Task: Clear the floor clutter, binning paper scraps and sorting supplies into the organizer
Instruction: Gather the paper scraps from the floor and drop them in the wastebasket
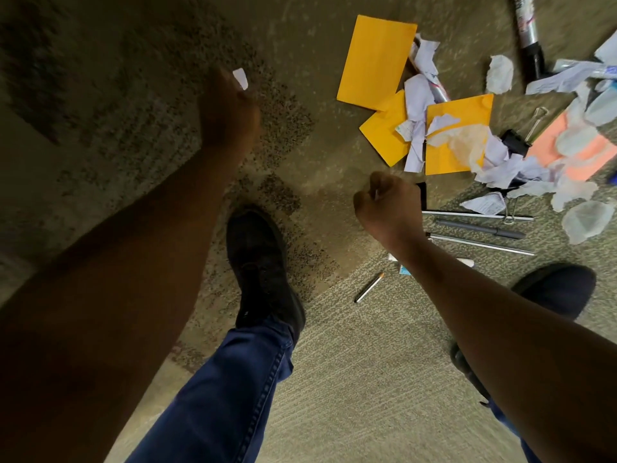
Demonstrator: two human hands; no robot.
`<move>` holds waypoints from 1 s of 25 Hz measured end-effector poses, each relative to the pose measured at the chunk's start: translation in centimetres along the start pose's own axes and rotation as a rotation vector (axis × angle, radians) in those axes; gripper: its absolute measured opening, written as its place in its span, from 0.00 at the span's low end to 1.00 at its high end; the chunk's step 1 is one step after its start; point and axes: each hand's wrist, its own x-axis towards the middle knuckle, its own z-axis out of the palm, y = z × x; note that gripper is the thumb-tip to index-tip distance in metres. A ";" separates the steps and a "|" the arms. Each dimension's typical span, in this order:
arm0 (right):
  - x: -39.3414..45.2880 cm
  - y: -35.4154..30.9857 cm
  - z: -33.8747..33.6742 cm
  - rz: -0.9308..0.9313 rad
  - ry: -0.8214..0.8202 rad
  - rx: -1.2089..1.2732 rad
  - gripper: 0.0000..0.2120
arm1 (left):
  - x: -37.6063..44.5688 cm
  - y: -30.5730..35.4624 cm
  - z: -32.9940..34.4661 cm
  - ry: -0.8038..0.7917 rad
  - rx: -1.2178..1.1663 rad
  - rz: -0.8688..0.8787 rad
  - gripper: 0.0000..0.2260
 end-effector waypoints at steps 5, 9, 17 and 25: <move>-1.0 0.2 1.0 0.004 -0.091 0.102 0.07 | 2.0 -1.8 -0.8 -0.051 0.037 0.128 0.17; -1.5 0.0 1.2 -0.016 -0.181 0.083 0.11 | 2.6 -1.9 -0.9 -0.175 0.030 0.252 0.15; -1.1 0.0 0.8 0.045 -0.165 0.075 0.11 | 4.2 -1.2 -1.8 -0.245 0.063 0.186 0.12; -0.9 -0.2 0.5 0.054 -0.171 0.112 0.10 | 2.7 -3.7 -1.7 -0.198 -0.068 0.107 0.19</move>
